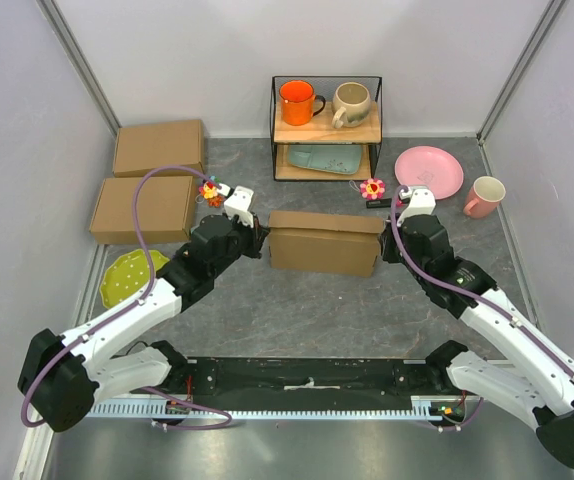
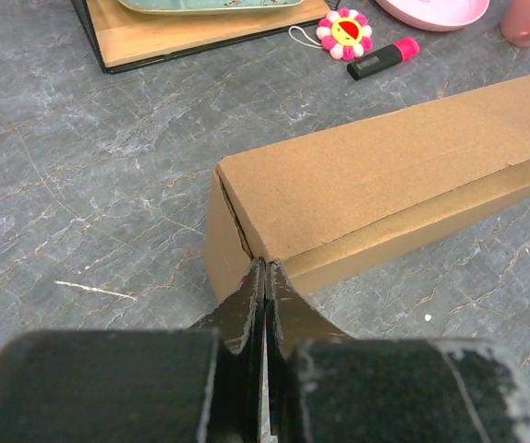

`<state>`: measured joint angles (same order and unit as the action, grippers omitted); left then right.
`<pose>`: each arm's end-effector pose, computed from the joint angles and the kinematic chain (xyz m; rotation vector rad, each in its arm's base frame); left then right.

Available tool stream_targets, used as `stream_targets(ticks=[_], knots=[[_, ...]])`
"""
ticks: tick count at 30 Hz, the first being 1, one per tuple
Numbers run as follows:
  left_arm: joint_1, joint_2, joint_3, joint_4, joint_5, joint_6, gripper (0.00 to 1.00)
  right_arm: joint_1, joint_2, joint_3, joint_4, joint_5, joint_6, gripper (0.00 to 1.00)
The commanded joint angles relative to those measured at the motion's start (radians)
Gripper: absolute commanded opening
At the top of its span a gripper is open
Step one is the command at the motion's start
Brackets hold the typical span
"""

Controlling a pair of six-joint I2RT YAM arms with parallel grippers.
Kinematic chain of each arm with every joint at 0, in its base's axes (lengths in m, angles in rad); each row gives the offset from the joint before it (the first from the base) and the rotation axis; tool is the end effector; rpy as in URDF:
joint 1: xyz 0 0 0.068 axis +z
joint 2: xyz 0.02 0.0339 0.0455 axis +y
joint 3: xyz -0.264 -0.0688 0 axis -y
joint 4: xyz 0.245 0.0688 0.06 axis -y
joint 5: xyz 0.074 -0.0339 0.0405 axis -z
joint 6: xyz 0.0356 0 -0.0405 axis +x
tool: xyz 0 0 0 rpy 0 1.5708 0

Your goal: Fold the paper box

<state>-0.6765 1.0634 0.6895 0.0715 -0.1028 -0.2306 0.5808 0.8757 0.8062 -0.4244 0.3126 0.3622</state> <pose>0.1942 -0.1513 0.2780 0.3508 1.8730 -0.5257 0.1686 0.0976 0.3080 -0.0317 2.0490 0.2671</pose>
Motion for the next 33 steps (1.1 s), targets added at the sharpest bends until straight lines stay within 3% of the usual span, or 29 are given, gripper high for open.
stream_targets(ticks=[1,7,19,25,26,30,33], knots=[[-0.008,0.04,0.004,-0.133,0.023,0.005,0.02,0.005,0.008,0.036,0.03,0.016,-0.014,0.17],[-0.006,0.047,0.008,-0.134,0.037,0.007,0.02,0.002,0.002,0.015,0.032,0.025,-0.016,0.0],[-0.008,0.055,-0.013,-0.124,0.049,-0.01,0.02,0.004,-0.007,-0.124,0.013,0.005,0.047,0.0],[-0.008,0.056,-0.015,-0.124,0.049,-0.018,0.02,0.004,-0.021,-0.096,0.003,0.003,0.057,0.0],[-0.008,0.055,-0.008,-0.124,0.049,-0.016,0.02,0.005,-0.038,-0.081,-0.005,0.009,0.057,0.0],[-0.008,0.053,0.005,-0.131,0.049,-0.013,0.02,0.004,-0.063,0.026,-0.031,0.031,0.043,0.19],[-0.006,0.05,0.007,-0.136,0.046,-0.012,0.02,0.005,-0.063,0.108,-0.03,0.028,0.026,0.24]])
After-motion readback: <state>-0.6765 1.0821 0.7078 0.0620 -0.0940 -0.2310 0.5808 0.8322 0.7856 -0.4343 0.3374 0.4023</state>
